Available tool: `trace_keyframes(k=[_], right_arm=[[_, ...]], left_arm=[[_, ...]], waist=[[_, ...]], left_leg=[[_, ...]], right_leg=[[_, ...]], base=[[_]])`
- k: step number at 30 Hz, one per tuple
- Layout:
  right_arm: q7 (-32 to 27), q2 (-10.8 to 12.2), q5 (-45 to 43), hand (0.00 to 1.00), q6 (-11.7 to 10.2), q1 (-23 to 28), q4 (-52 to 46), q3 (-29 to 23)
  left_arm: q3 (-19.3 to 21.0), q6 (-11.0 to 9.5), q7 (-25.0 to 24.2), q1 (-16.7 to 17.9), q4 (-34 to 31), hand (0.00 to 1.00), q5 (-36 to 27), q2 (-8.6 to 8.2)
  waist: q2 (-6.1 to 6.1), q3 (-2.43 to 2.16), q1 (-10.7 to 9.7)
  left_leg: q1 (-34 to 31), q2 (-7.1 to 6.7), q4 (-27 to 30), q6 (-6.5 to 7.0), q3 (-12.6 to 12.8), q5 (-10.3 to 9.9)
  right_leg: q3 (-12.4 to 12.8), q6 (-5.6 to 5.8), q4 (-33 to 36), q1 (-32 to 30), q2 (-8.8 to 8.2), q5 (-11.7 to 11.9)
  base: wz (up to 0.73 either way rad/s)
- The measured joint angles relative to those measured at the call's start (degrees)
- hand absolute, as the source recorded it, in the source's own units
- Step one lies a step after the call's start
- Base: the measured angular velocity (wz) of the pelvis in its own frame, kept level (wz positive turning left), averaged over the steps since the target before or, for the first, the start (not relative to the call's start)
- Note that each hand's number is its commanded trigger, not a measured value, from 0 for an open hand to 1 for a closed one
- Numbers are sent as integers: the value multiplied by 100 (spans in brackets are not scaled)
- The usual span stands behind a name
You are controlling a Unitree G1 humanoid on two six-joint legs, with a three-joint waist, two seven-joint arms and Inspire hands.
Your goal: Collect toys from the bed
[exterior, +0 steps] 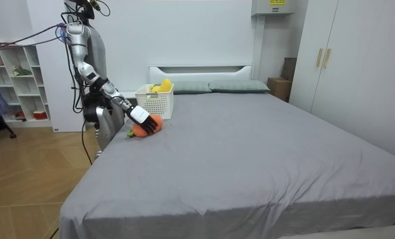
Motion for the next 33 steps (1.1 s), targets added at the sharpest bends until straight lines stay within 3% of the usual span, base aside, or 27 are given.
trace_keyframes(k=[15, 20, 25, 33], right_arm=[[-340, -15, 143, 100, -67, -234, 312, -34], [-325, -14, 339, 100, -68, -233, 313, -32], [-318, -14, 477, 100, -67, -232, 304, -29], [-325, -32, 441, 100, -61, -198, -564, -282]], left_arm=[[5, -152, -10, 85, 6, 0, 25, -2], [8, -155, -13, 137, 6, 0, 32, -2], [14, -200, -14, 138, -3, 0, 67, -3], [23, -230, -166, 162, -14, 0, 66, 6]], waist=[[140, 34, 151], [132, 31, 146], [61, -8, 141], [51, 7, -34]], left_leg=[[-9, 0, -23, 2, -31, -4], [-7, -1, -18, 2, -33, -4], [12, -1, -13, 2, -28, -4], [111, 6, -17, 3, -11, -3]], right_leg=[[-84, 13, -14, 7, -1, -4], [-83, 13, -9, 8, -5, -4], [-81, 13, -4, 20, -10, -4], [-63, 15, 16, 93, -13, -3]], base=[[1], [0], [0], [0]])
